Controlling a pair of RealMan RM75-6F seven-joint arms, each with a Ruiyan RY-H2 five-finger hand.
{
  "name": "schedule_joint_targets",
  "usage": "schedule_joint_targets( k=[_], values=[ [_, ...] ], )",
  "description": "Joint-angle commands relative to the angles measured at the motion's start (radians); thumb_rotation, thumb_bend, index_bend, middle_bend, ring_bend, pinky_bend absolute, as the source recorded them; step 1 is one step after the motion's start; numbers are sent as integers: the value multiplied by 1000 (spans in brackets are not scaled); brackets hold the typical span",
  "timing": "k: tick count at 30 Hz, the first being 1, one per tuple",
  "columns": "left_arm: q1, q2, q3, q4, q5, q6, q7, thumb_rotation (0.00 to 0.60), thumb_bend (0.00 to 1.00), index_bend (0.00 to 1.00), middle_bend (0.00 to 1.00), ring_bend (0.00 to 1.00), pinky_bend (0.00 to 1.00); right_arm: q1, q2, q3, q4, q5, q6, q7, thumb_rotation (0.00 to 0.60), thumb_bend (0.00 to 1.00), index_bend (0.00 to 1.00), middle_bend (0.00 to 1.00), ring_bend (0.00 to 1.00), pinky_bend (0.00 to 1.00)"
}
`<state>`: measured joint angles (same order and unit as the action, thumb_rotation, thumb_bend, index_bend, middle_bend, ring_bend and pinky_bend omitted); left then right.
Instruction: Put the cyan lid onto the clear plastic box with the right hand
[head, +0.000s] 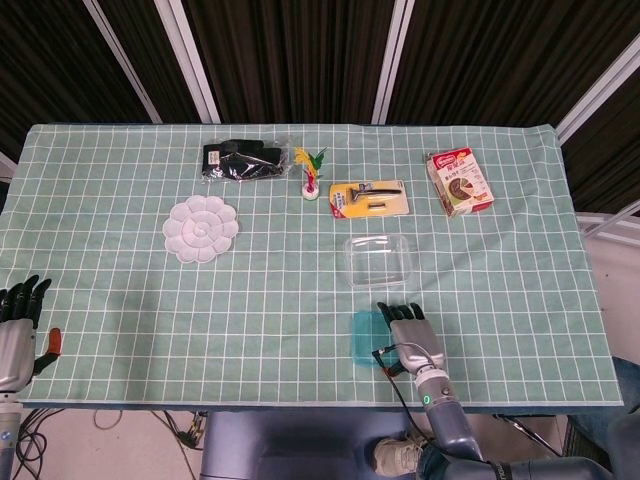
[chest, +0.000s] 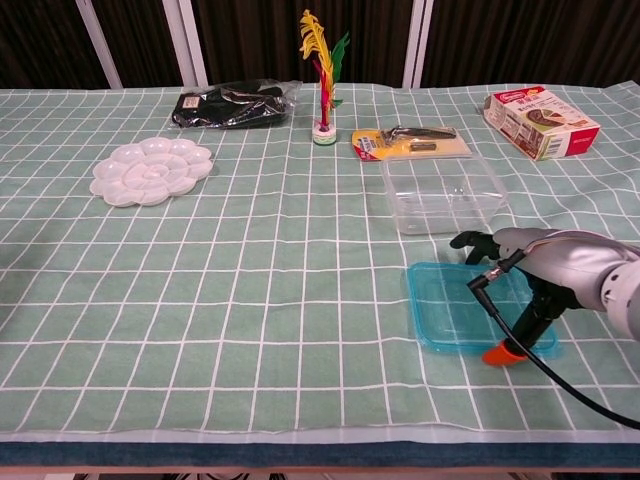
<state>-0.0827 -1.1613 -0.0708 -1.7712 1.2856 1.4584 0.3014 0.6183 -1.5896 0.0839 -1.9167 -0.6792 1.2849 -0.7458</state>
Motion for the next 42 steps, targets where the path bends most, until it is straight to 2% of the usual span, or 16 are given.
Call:
schedule_joint_targets(
  k=[1,14,28,35,42],
  values=[
    [0,0,0,0,0,0,0,600,526,60,0,0,0,-3,7,-3,-8,-13,0,8,600,383,0,433,119,0],
    [0,1,0,1,-2,-1,2,600,526,60,0,0,0,-7,42,0,-40,-46,19,10,600,383,0,433,119,0],
    [0,-1,2,-1,-2,1,6,600,526,60,0,0,0,-15,231,15,-230,-69,40,3,600,383,0,433,119,0],
    [1,0,0,-1,-3,3,4,600,526,60,0,0,0,40,292,76,-223,-13,-21,-2,600,383,0,434,119,0],
    [0,0,-7,0,-13,4,5,600,526,60,0,0,0,135,367,163,-125,84,-178,27,600,383,0,434,119,0]
  ],
)
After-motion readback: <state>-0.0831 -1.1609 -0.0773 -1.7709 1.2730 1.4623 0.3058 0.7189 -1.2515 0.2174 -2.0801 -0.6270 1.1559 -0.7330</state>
